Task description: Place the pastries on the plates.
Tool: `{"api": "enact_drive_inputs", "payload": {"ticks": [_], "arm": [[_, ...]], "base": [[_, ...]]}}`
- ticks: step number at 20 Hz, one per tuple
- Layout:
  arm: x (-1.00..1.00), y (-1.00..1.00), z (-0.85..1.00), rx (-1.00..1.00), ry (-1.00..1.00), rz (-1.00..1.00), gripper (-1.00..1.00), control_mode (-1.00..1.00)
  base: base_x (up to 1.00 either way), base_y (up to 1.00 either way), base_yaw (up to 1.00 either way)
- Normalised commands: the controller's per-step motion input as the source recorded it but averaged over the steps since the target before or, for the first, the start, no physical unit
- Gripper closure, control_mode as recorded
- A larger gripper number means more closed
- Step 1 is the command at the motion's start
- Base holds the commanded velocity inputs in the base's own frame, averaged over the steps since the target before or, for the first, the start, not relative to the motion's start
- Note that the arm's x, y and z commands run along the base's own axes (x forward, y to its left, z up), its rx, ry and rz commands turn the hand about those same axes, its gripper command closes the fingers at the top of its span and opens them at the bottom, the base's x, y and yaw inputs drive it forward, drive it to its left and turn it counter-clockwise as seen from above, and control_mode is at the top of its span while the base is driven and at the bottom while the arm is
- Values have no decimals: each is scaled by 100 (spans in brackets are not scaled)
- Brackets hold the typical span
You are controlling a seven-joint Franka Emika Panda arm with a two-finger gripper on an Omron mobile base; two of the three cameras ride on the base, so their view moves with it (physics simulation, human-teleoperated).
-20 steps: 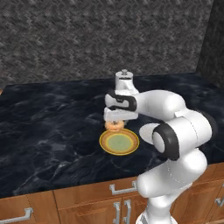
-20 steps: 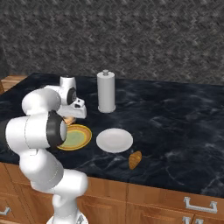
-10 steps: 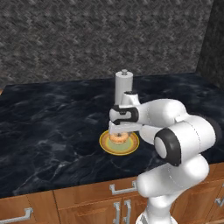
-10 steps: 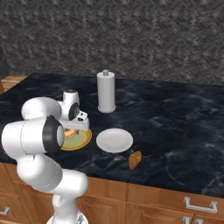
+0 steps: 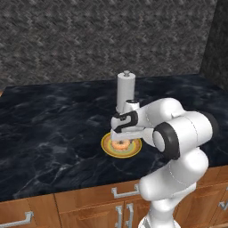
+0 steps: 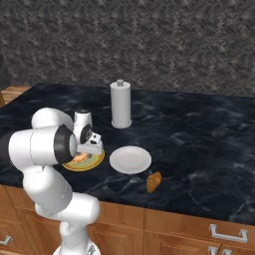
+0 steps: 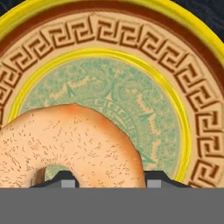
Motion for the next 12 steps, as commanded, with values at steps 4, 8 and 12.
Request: {"api": "enact_drive_inputs", "payload": {"ticks": [4,8,12], "arm": [[12,0,-2,0,1,0,100,-100],[15,0,-1,0,0,1,-100,-100],[0,-5,4,0,0,2,-100,-100]], "base": [[0,0,0],[0,0,0],[0,0,0]]}}
